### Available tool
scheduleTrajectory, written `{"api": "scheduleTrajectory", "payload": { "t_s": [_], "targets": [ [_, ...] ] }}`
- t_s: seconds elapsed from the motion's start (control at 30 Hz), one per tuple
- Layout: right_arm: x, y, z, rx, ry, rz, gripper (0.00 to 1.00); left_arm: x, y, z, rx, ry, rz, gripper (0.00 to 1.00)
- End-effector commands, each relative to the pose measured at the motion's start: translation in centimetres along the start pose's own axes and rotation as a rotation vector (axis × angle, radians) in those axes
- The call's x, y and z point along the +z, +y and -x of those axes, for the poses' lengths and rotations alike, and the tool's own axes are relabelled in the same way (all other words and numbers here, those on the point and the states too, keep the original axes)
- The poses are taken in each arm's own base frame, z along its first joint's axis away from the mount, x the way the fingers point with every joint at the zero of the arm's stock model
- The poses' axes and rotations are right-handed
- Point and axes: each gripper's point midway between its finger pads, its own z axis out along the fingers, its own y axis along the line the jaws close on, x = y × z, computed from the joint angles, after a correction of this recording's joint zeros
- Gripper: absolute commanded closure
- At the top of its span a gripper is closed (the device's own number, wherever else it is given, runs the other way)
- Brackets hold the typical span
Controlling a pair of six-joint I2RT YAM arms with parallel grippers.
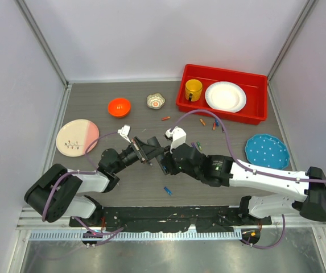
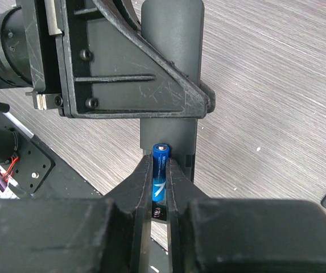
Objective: Load the batteries into the remote control
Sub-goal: Load the battery into the remote control.
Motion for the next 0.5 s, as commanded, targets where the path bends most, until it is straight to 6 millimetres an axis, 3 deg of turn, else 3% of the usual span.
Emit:
{"api": "scheduleTrajectory", "payload": {
  "t_s": [0.0, 0.47],
  "targets": [
    [0.3, 0.1, -0.4, -0.017, -0.013, -0.006, 0.99, -0.2, -7.2, 1.6, 0.134, -0.067, -0.278, 1.0],
    [-0.1, 0.3, -2.5, -0.022, 0.038, 0.004, 0.98, 0.1, -7.9, 2.7, 0.134, -0.116, -0.291, 1.0]
  ]
}}
